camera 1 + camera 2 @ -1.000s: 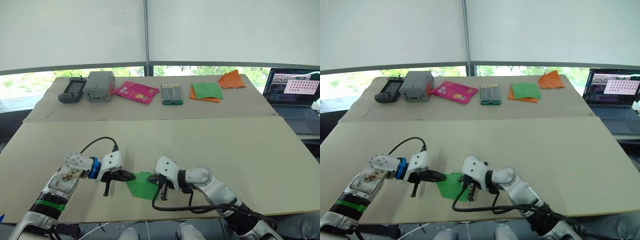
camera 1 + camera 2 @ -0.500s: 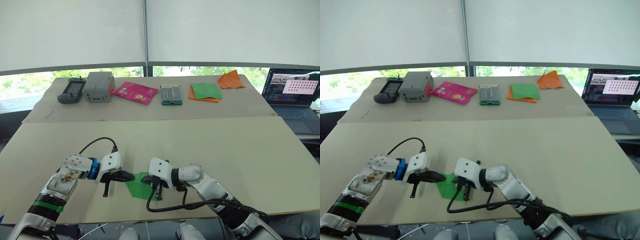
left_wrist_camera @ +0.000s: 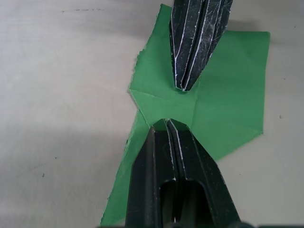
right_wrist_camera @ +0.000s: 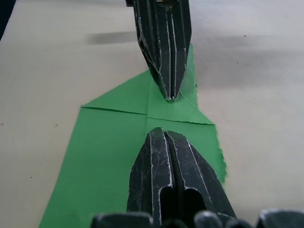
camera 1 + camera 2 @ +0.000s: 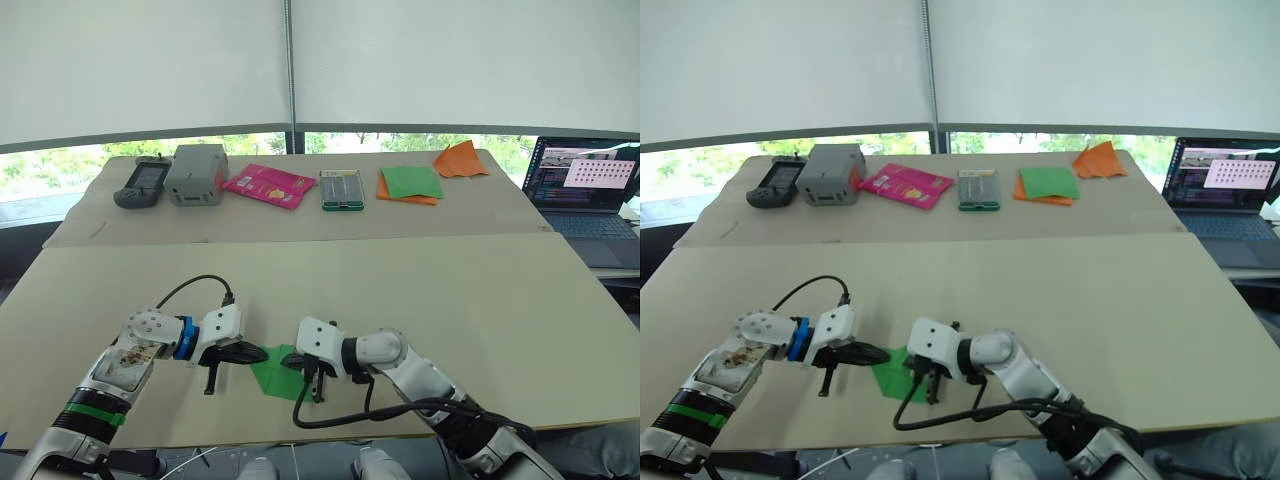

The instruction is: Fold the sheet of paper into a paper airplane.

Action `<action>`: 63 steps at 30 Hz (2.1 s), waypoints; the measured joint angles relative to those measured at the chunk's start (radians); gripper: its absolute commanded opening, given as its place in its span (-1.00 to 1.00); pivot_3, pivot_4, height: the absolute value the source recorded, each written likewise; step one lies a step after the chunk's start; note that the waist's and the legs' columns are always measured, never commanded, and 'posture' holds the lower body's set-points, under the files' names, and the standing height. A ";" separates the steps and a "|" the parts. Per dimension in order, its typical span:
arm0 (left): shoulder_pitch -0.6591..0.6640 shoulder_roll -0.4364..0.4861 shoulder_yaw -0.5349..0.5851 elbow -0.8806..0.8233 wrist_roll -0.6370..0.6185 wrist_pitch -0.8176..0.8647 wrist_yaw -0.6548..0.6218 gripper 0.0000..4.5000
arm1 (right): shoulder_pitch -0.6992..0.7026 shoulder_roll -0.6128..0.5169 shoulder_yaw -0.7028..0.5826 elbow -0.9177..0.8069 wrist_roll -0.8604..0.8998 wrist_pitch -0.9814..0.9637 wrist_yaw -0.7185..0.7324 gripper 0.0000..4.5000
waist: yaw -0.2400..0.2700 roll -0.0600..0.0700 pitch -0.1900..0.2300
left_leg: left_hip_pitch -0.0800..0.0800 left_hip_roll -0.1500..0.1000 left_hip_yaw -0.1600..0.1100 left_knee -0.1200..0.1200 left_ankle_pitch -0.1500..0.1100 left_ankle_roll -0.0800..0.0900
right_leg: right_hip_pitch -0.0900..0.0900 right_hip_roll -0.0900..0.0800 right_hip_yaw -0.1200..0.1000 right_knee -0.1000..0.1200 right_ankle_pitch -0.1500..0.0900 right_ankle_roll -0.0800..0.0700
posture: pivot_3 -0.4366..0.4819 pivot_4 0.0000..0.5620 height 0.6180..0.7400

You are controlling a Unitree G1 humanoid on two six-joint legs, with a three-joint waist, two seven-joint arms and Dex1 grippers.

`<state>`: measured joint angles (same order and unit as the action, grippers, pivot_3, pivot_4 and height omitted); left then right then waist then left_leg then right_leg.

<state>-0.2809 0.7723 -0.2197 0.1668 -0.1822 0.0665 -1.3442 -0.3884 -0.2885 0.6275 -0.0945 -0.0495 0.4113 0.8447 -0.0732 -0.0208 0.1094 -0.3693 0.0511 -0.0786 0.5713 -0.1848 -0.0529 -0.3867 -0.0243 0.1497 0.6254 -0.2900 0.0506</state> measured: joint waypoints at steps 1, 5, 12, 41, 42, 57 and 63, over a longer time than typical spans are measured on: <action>-0.001 0.003 0.000 0.000 0.000 0.000 0.000 -0.98 | 0.001 0.000 0.000 0.000 -0.001 -0.005 0.003 -1.00 | 0.000 0.000 0.000 | 0.000 0.000 0.000 0.000 0.000 0.000 | 0.000 0.000 0.000 0.000 0.000 0.000 | -0.05 -0.47 1.00; -0.001 0.006 0.000 0.000 0.000 0.000 0.000 -0.98 | 0.003 0.000 -0.001 0.001 -0.006 -0.008 0.007 -1.00 | 0.000 0.000 0.000 | 0.000 0.000 0.000 0.000 0.000 0.000 | 0.000 0.000 0.000 0.000 0.000 0.000 | -0.05 -0.47 1.00; 0.000 0.009 0.000 0.001 0.000 0.000 0.000 -0.98 | 0.000 0.001 0.003 0.008 -0.013 0.014 0.007 -1.00 | 0.000 0.002 -0.001 | 0.000 0.000 0.000 0.000 0.000 0.000 | 0.000 0.000 0.000 0.000 0.000 0.000 | -0.05 -0.47 1.00; 0.008 0.015 -0.001 0.001 0.020 0.002 0.001 -0.98 | 0.129 -0.085 -0.044 -0.124 0.043 0.087 -0.005 -1.00 | 0.030 0.003 -0.010 | 0.000 -0.002 0.000 0.001 -0.005 -0.008 | 0.002 -0.003 0.000 -0.001 -0.008 0.002 | -0.05 -0.47 1.00; 0.008 0.015 -0.001 0.001 0.020 0.002 0.001 -0.98 | 0.132 -0.085 -0.049 -0.127 0.053 0.096 -0.005 -1.00 | 0.031 0.003 -0.010 | 0.000 -0.002 0.000 0.001 -0.005 -0.008 | 0.002 -0.003 0.000 -0.001 -0.008 0.002 | -0.05 -0.47 1.00; 0.004 0.018 0.000 -0.001 0.022 0.008 0.000 -0.98 | 0.160 -0.077 -0.086 -0.151 0.145 0.188 -0.042 -1.00 | 0.030 0.003 -0.010 | 0.000 -0.002 0.001 0.001 -0.005 -0.008 | 0.001 -0.003 0.000 -0.001 -0.008 0.001 | -0.05 -0.47 1.00; -0.003 0.017 -0.001 0.002 0.028 0.015 -0.001 -0.98 | 0.157 -0.064 -0.091 -0.158 0.154 0.226 -0.061 -1.00 | 0.028 0.003 -0.010 | 0.000 -0.002 0.000 0.001 -0.005 -0.008 | 0.001 -0.003 0.000 -0.001 -0.008 0.001 | -0.05 -0.47 1.00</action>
<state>-0.2836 0.7897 -0.2209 0.1687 -0.1540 0.0811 -1.3453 -0.2315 -0.3527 0.5366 -0.2525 0.1049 0.6369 0.7841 -0.0452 -0.0181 0.0997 -0.3690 0.0494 -0.0782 0.5719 -0.1897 -0.0611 -0.3860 -0.0268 0.1501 0.6247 -0.2982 0.0520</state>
